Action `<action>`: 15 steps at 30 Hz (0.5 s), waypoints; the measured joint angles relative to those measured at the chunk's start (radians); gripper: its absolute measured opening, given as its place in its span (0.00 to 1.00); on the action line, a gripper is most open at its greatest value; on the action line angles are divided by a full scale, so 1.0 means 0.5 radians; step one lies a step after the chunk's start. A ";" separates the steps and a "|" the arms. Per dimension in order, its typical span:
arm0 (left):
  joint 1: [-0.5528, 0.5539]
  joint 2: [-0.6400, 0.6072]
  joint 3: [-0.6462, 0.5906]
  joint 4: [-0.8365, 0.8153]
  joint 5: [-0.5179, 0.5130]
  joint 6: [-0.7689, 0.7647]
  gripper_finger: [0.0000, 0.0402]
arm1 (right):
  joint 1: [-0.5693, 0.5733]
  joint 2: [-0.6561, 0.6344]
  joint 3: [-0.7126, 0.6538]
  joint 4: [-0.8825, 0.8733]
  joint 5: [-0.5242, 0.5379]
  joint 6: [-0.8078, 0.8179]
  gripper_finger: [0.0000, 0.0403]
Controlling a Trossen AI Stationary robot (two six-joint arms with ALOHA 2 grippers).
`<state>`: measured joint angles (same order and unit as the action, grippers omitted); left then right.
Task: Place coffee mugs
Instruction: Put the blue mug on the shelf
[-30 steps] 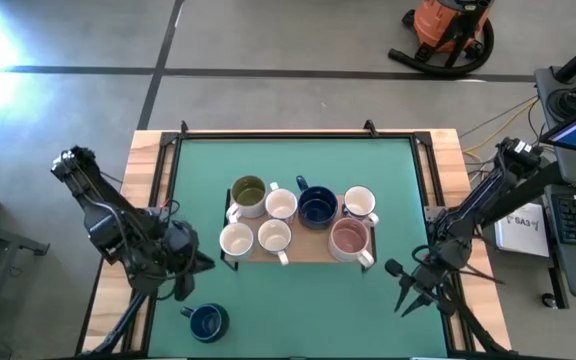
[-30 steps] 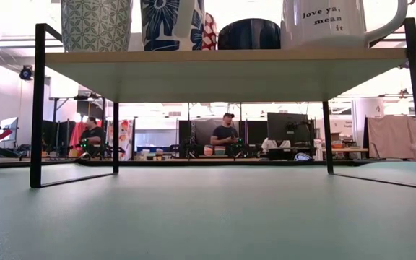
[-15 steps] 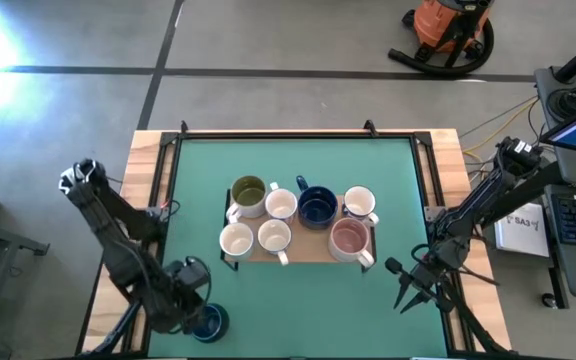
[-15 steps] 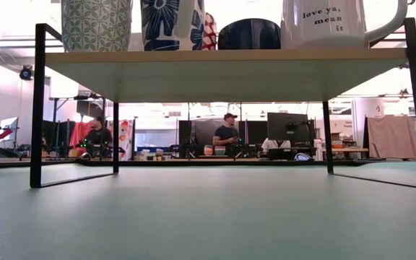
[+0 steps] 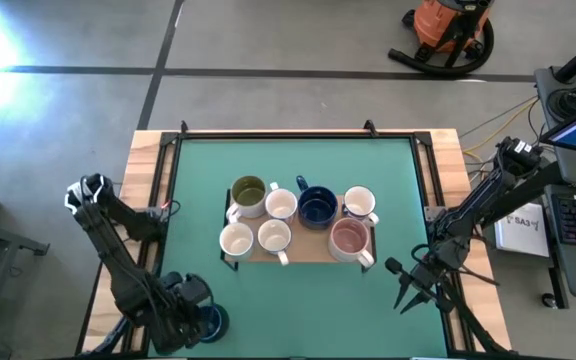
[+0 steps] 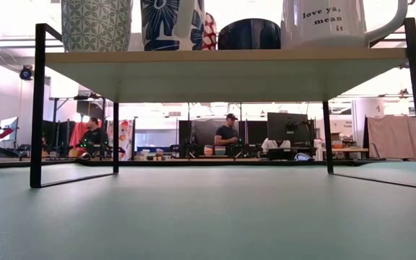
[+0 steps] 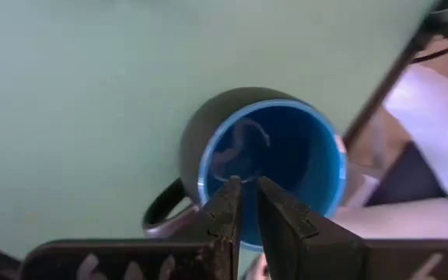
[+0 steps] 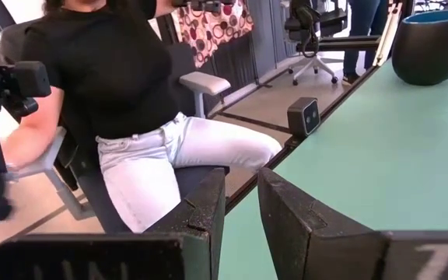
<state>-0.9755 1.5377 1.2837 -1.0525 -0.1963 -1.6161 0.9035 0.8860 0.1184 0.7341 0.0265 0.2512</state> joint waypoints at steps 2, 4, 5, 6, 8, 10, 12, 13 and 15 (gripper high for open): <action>-0.001 0.045 0.033 -0.061 0.000 -0.002 0.06 | 0.000 0.000 0.000 0.001 0.000 0.000 0.17; -0.003 0.083 0.048 -0.093 0.001 0.010 0.06 | 0.000 0.000 0.000 0.000 0.000 0.000 0.17; -0.003 0.099 0.056 -0.107 0.001 0.017 0.06 | 0.000 0.000 0.000 0.000 0.000 0.000 0.17; -0.003 0.112 0.062 -0.116 0.001 0.019 0.06 | 0.000 0.000 0.000 0.000 0.000 0.000 0.17; -0.003 0.131 0.062 -0.133 0.010 0.019 0.06 | 0.000 0.000 0.000 0.000 0.000 0.000 0.17; -0.003 0.154 0.053 -0.128 0.038 0.020 0.06 | 0.000 0.000 0.001 -0.001 0.000 0.000 0.17; -0.003 0.173 0.046 -0.130 0.056 0.020 0.06 | 0.000 0.000 0.001 0.000 0.000 0.000 0.17; -0.003 0.180 0.046 -0.129 0.060 0.020 0.06 | 0.000 0.000 0.001 -0.001 0.000 0.000 0.17; -0.003 0.192 0.033 -0.134 0.062 0.020 0.06 | 0.000 0.000 0.001 0.000 0.000 0.000 0.17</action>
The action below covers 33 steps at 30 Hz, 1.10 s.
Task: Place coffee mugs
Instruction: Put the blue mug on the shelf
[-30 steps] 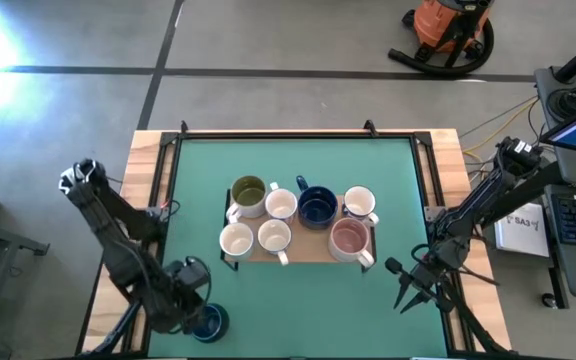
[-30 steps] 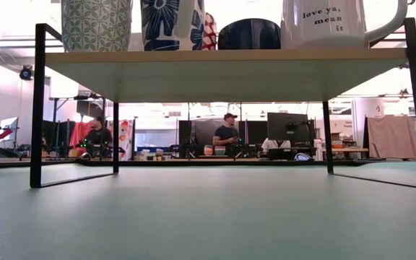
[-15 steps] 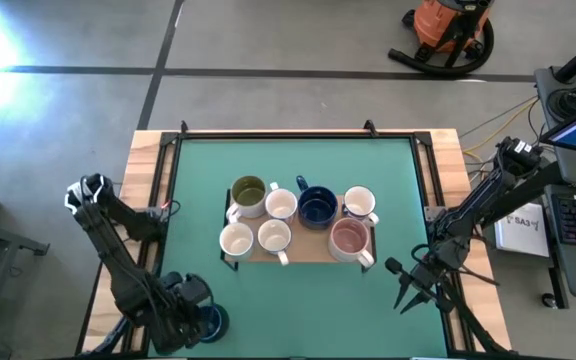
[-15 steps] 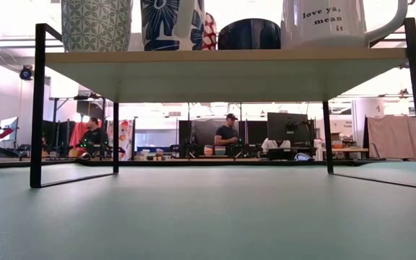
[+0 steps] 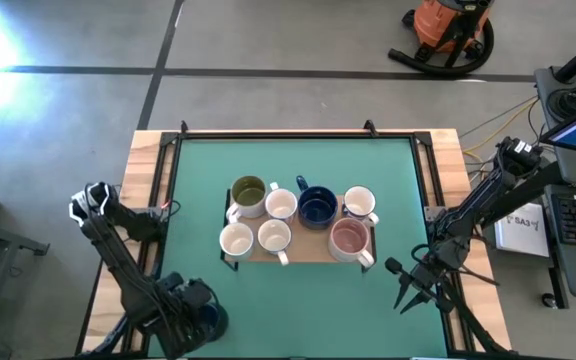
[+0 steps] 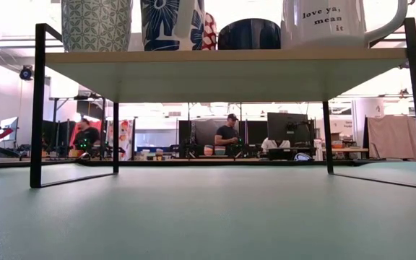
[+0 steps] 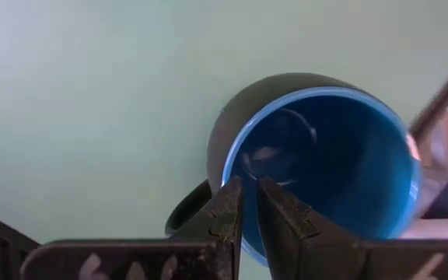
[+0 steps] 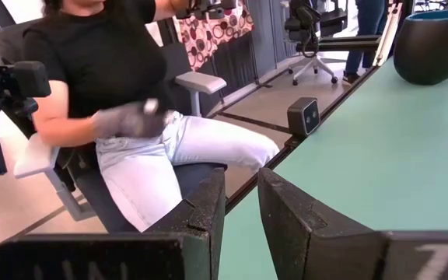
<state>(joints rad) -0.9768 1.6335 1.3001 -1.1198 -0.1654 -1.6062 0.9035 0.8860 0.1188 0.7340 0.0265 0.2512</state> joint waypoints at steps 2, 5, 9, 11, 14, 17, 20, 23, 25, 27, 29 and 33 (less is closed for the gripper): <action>0.000 0.006 -0.015 -0.013 0.000 0.000 0.06 | 0.000 0.000 0.000 0.000 0.001 0.000 0.17; 0.000 0.005 -0.021 0.000 -0.002 -0.018 0.06 | 0.000 0.000 0.000 0.000 0.000 0.000 0.17; 0.000 0.005 -0.023 0.005 -0.011 -0.022 0.06 | 0.000 0.000 0.000 0.000 0.000 0.000 0.17; 0.002 0.005 -0.023 0.011 -0.014 -0.038 0.06 | 0.000 0.000 0.001 0.000 0.000 0.001 0.17; 0.003 0.005 -0.008 0.047 -0.027 -0.040 0.06 | 0.000 0.000 0.001 0.000 0.000 0.000 0.17; 0.003 0.005 0.034 0.049 -0.088 -0.035 0.06 | 0.000 0.000 0.002 0.000 0.000 0.002 0.17; 0.003 0.005 0.096 0.044 -0.133 0.003 0.06 | 0.000 0.000 0.002 0.000 0.000 0.001 0.17; 0.003 0.004 0.127 -0.024 -0.167 0.000 0.06 | -0.001 0.000 0.002 0.000 0.001 0.001 0.17; 0.003 0.004 0.135 -0.104 -0.146 -0.044 0.06 | -0.001 0.000 0.002 0.000 0.000 0.001 0.17; 0.001 0.004 0.141 -0.274 -0.058 -0.147 0.06 | -0.001 0.000 0.002 0.000 0.000 0.002 0.17; 0.001 0.003 0.133 -0.302 -0.011 -0.181 0.06 | -0.001 0.000 0.002 0.000 0.001 0.001 0.17; 0.000 0.003 0.132 -0.198 0.036 -0.086 0.06 | -0.001 0.000 0.002 0.000 0.001 0.001 0.17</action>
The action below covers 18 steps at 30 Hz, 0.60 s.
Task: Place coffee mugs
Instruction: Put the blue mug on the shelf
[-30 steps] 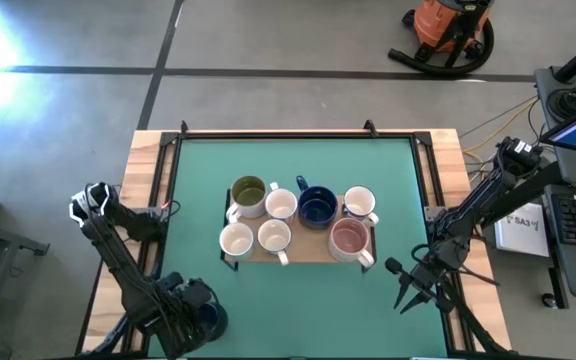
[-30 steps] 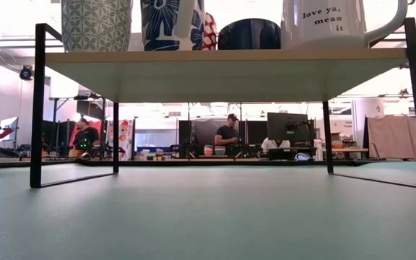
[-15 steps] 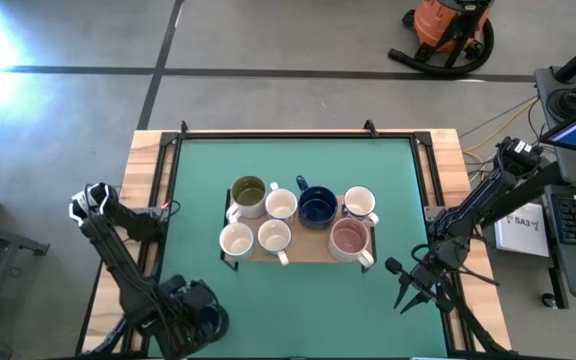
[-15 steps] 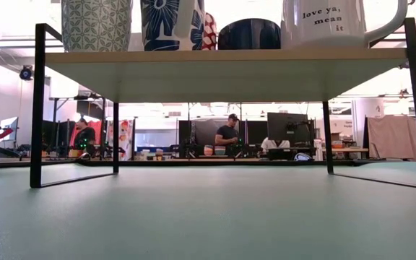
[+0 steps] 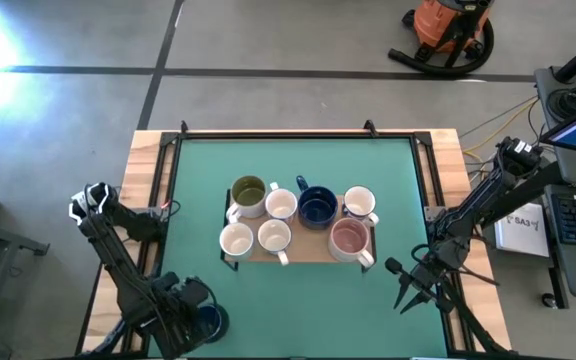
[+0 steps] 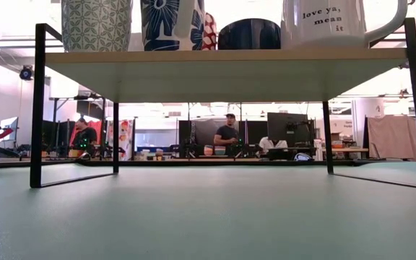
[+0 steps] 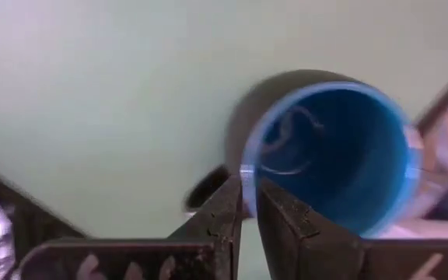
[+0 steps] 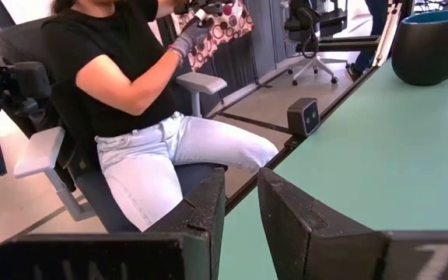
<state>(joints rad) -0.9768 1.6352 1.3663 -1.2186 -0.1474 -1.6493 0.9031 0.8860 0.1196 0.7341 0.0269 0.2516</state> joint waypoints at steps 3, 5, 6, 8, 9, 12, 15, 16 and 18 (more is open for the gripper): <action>0.000 0.000 0.000 0.069 0.001 0.038 0.06 | 0.000 0.001 0.000 -0.001 -0.001 -0.001 0.17; 0.000 0.000 0.000 0.102 0.002 0.072 0.06 | 0.000 0.001 0.000 -0.001 0.000 0.000 0.17; 0.001 0.000 -0.001 0.096 0.002 0.084 0.06 | 0.000 0.001 0.000 -0.001 -0.001 0.000 0.17; 0.001 -0.001 -0.015 0.063 0.002 0.088 0.06 | 0.000 0.001 0.000 -0.001 0.000 0.000 0.17; 0.001 -0.001 -0.025 0.066 0.002 0.088 0.06 | 0.000 0.001 0.000 -0.001 0.000 0.000 0.17; 0.002 -0.001 -0.043 0.077 0.022 0.102 0.06 | 0.000 0.000 0.000 -0.001 0.000 0.000 0.17; 0.003 -0.001 -0.074 0.076 0.020 0.091 0.06 | 0.000 0.001 0.000 -0.001 0.000 0.002 0.17; 0.003 -0.001 -0.085 0.077 0.014 0.077 0.06 | 0.000 0.001 0.000 -0.001 0.000 0.001 0.17; 0.003 -0.001 -0.104 0.087 0.011 0.072 0.06 | 0.000 0.001 0.000 -0.001 -0.001 0.000 0.17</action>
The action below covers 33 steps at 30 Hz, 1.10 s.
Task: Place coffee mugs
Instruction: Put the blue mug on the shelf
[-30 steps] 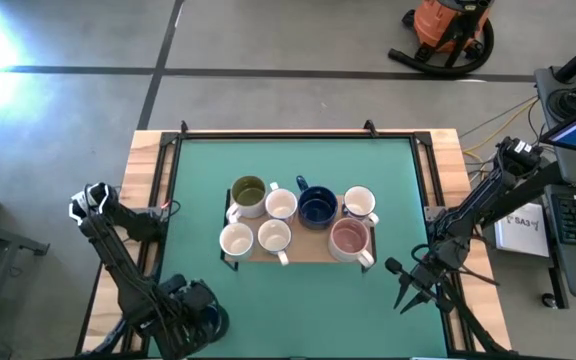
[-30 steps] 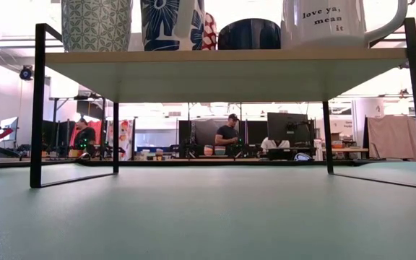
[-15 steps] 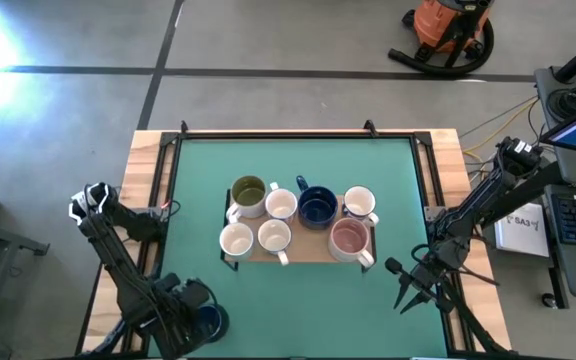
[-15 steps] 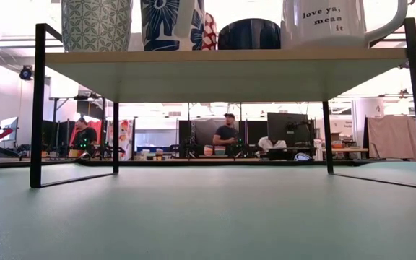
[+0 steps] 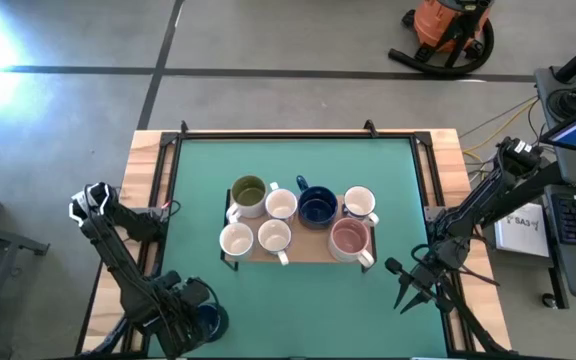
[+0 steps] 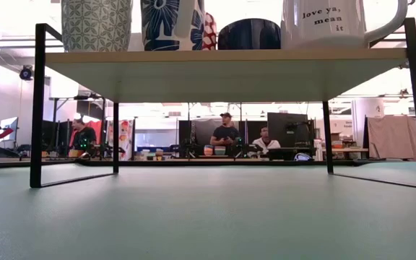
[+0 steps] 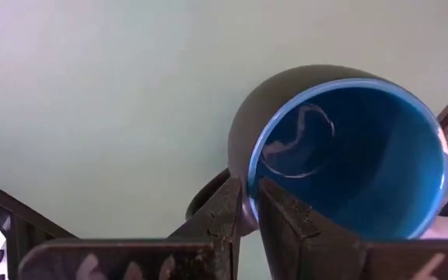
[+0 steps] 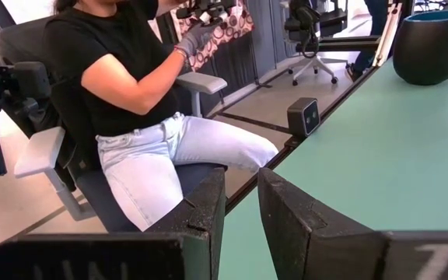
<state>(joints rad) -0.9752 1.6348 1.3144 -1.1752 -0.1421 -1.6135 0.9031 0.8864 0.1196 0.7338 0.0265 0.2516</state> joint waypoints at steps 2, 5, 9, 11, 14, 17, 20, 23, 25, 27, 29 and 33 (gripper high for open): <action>0.000 0.000 -0.002 0.039 -0.009 0.019 0.06 | 0.000 0.000 0.000 0.000 0.001 0.002 0.17; 0.002 0.000 -0.002 0.054 -0.049 -0.090 0.07 | 0.000 0.000 0.000 0.000 0.000 0.000 0.17; 0.015 0.000 -0.009 0.039 -0.063 -0.197 0.15 | 0.000 0.000 0.000 0.000 0.001 0.001 0.17; 0.023 0.000 -0.019 0.043 -0.071 -0.195 0.21 | 0.000 0.000 0.000 0.000 0.000 0.000 0.17; 0.038 0.000 -0.054 0.060 -0.084 -0.129 0.28 | 0.000 0.000 0.000 0.000 0.000 0.002 0.17; 0.068 0.000 -0.100 0.139 -0.085 -0.014 0.31 | 0.000 0.000 0.000 0.000 0.001 0.001 0.17; 0.104 0.000 -0.145 0.229 -0.084 0.009 0.29 | 0.000 0.000 0.000 0.000 0.001 0.000 0.17; 0.138 0.000 -0.189 0.320 -0.055 0.048 0.22 | -0.001 0.000 0.000 -0.001 0.001 0.002 0.17; 0.155 0.000 -0.195 0.323 -0.045 0.073 0.15 | -0.001 0.000 0.000 -0.001 0.000 0.001 0.17; 0.177 0.000 -0.195 0.327 -0.026 0.067 0.07 | 0.000 0.000 0.000 0.000 0.000 0.001 0.17; 0.205 0.005 -0.194 0.346 -0.045 0.020 0.02 | 0.000 0.000 0.000 -0.001 0.000 0.002 0.17; 0.255 0.004 -0.185 0.387 -0.056 -0.082 0.03 | -0.001 0.000 0.000 -0.001 0.001 0.002 0.17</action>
<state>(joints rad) -0.8477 1.6367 1.2221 -0.9818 -0.1702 -1.6545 0.9028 0.8864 0.1196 0.7334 0.0269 0.2524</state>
